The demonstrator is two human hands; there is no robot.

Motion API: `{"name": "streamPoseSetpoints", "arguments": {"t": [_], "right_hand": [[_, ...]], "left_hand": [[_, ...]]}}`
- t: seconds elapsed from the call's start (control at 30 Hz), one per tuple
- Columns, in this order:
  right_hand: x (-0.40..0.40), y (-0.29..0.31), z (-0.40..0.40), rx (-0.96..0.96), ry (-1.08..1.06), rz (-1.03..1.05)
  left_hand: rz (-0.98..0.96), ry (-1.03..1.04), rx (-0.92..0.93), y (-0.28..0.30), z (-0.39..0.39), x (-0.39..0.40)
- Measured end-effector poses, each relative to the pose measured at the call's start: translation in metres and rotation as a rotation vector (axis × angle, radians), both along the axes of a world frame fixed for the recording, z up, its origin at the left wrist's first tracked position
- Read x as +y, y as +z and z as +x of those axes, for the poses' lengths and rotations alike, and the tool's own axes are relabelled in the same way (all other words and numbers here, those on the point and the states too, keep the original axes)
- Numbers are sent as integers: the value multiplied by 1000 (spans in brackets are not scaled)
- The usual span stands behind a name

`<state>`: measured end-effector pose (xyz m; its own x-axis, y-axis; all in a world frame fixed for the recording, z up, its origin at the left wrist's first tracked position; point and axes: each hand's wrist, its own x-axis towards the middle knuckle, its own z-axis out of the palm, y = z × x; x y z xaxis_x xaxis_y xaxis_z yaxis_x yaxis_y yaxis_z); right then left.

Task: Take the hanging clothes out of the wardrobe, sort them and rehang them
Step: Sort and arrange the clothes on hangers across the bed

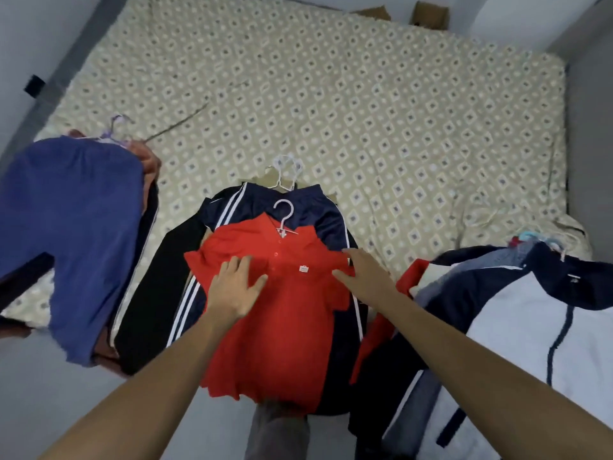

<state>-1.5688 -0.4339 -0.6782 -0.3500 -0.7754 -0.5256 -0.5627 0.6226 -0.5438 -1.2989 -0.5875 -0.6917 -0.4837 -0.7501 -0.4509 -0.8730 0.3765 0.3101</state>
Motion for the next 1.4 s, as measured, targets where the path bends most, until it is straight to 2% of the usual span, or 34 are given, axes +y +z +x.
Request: {"name": "streamPoseSetpoints", "arguments": {"t": [0.1,0.23,0.4,0.53,0.7,0.87,1.0,1.13,1.4], "right_hand": [[-52,-38,11,-41,-73,24],[-93,-93,17,-87,-141,107],[-110,-136,24,-100,-174,214],[-119,-139,30,-133,-235,228],[-117,-123,35,-211,-249,163],[-98,-77,41,-160,-231,9],[-67,-34,35,-143,-156,-67],[-32,21,34,-106,-86,-215],[81,146,41,-10,-19,-489]], "left_hand": [[34,11,33,-36,-7,-54],[170,147,155,-81,-18,-110],[223,97,78,-116,-23,-139],[212,55,11,-130,-19,-142],[186,2,32,-119,-12,-140],[144,-94,91,-86,4,-135],[99,-137,213,-41,14,-117],[10,-140,351,25,20,-74],[-188,-23,479,182,29,62]]}}
